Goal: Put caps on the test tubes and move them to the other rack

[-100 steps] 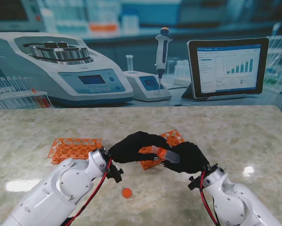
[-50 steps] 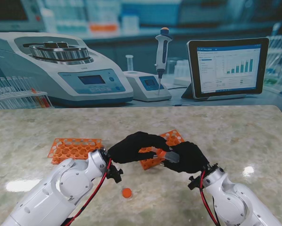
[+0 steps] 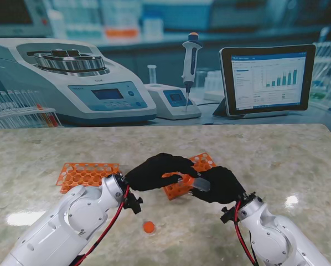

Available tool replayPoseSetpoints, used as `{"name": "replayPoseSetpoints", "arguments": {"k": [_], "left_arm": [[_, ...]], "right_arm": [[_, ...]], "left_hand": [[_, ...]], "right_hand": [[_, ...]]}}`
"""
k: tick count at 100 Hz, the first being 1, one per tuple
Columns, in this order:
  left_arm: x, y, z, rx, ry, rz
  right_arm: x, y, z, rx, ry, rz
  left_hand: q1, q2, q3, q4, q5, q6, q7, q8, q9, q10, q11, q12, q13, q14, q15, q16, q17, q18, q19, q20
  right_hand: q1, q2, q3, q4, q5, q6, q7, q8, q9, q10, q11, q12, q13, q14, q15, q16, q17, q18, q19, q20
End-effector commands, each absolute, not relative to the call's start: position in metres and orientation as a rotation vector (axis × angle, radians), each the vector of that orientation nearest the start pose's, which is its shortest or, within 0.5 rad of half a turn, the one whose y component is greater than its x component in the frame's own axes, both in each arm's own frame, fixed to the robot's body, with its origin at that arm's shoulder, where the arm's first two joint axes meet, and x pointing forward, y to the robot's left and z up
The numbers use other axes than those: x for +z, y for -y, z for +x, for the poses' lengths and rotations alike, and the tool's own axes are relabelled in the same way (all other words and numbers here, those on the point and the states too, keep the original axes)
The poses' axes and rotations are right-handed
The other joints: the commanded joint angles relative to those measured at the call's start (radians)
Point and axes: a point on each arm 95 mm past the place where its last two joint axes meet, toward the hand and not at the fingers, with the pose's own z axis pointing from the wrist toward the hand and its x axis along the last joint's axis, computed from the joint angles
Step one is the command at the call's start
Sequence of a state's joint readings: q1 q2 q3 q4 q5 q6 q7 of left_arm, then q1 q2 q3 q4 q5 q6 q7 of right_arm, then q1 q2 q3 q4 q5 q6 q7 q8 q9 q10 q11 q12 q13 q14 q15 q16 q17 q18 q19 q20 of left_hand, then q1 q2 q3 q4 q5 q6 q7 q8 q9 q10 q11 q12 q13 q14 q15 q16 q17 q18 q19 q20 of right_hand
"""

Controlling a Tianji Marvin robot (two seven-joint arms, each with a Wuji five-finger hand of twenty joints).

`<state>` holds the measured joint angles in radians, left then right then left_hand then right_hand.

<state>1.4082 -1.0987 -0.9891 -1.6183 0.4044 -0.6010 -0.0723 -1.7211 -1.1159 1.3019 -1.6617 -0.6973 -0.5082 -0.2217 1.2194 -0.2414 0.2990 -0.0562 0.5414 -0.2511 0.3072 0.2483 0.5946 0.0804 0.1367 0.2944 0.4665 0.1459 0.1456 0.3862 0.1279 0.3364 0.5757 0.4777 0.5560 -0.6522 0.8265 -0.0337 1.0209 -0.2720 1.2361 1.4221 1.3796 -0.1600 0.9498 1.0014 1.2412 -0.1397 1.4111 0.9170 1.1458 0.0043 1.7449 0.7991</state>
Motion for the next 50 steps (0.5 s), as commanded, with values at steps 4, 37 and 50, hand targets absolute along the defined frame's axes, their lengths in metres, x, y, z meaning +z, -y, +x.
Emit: {"name": "replayPoseSetpoints", "arguments": {"k": [4, 37, 50], "left_arm": [[-0.2674, 0.1093, 0.3752, -2.534, -1.677, -1.044], [-0.2608, 0.1086, 0.3775, -2.542, -1.642, -1.029], [-0.2583, 0.1067, 0.3777, -2.543, -1.624, -1.026]], "right_arm": [[-0.3069, -0.0143, 0.3463, 2.215, -1.286, 1.167], [-0.3069, -0.0144, 0.3464, 2.214, -1.287, 1.168], [-0.3069, -0.0143, 0.3464, 2.213, -1.286, 1.169]], "left_hand": [[0.07, 0.026, 0.037, 0.023, 0.026, 0.033, 0.052, 0.007, -0.037, -0.044, -0.024, -0.048, -0.038, -0.016, -0.022, -0.02, -0.02, 0.009, -0.042, -0.032], [0.063, 0.058, 0.001, 0.024, -0.002, 0.079, 0.019, -0.01, -0.054, -0.047, -0.024, -0.051, -0.052, -0.022, -0.024, -0.025, -0.025, 0.005, -0.045, -0.032], [0.067, 0.095, -0.062, 0.032, -0.008, 0.142, -0.033, -0.039, -0.066, -0.042, -0.024, -0.052, -0.063, -0.029, -0.025, -0.027, -0.03, 0.003, -0.05, -0.031]], "right_hand": [[0.049, 0.014, 0.001, 0.015, 0.028, -0.083, 0.068, 0.035, 0.045, 0.012, 0.01, 0.012, 0.086, -0.14, 0.137, 0.044, 0.028, -0.013, 0.107, 0.006], [0.049, 0.014, 0.001, 0.015, 0.028, -0.083, 0.068, 0.035, 0.044, 0.012, 0.009, 0.011, 0.086, -0.14, 0.136, 0.044, 0.028, -0.013, 0.106, 0.005], [0.05, 0.015, 0.001, 0.015, 0.028, -0.083, 0.068, 0.035, 0.045, 0.012, 0.009, 0.012, 0.086, -0.14, 0.136, 0.044, 0.028, -0.013, 0.106, 0.005]]}}
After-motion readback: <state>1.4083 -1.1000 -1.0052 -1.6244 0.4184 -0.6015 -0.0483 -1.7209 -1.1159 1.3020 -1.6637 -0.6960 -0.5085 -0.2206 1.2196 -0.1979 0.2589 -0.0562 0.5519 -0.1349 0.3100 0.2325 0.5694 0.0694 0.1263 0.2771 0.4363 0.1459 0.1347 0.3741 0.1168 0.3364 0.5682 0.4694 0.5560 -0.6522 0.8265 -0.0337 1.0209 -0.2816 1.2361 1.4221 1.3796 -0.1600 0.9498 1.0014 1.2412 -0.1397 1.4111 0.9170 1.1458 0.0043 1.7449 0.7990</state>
